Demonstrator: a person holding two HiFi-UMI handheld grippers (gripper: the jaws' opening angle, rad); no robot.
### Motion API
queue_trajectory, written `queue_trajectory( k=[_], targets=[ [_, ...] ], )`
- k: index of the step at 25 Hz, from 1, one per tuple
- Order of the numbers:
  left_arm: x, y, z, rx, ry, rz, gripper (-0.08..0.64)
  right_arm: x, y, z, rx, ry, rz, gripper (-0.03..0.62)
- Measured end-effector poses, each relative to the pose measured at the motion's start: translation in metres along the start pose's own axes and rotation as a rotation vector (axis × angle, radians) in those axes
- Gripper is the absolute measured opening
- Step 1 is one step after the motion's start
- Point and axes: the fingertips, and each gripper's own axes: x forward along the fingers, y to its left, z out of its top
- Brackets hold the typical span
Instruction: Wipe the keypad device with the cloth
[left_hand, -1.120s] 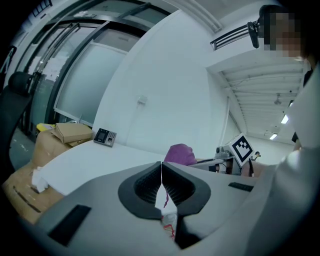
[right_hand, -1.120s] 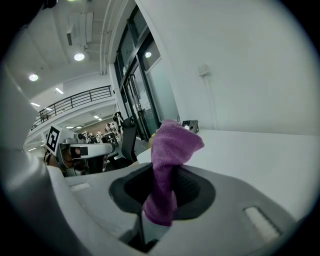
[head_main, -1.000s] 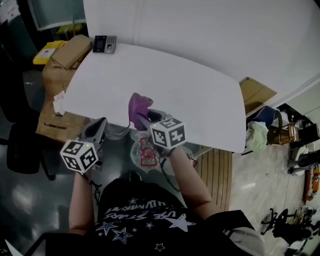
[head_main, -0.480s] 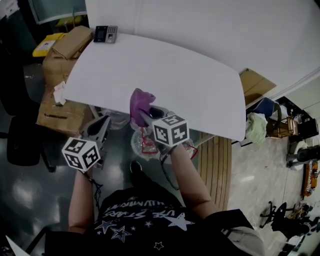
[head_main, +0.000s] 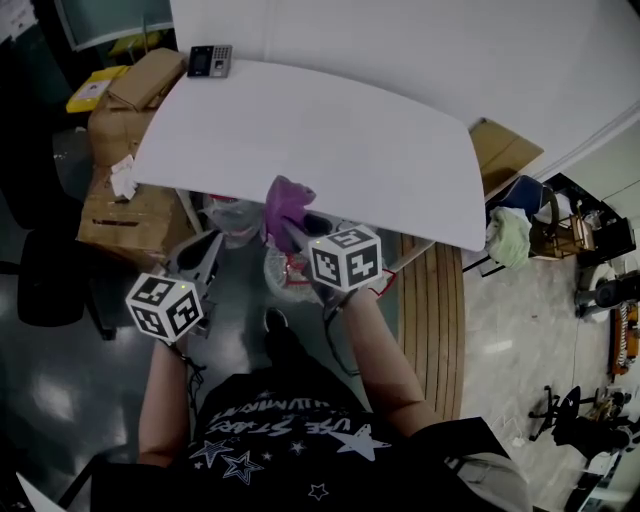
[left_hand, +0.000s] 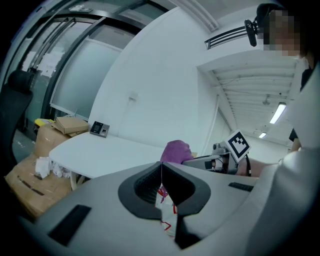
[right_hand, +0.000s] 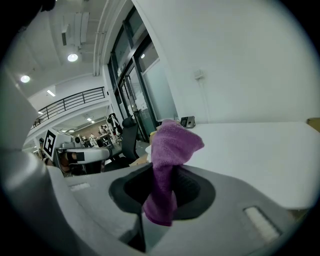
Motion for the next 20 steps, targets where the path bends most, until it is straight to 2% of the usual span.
queue_trajectory(
  k=[11, 20],
  targets=[
    [-0.047, -0.033, -0.007, 0.024, -0.022, -0.048, 0.009, -0.042, 0.046, -0.017, -0.033, -0.014, -0.039, 0.095],
    [-0.078, -0.045, -0.028, 0.025, -0.007, -0.087, 0.009, -0.061, 0.081, -0.043, -0.025, -0.016, -0.07, 0.095]
  ],
)
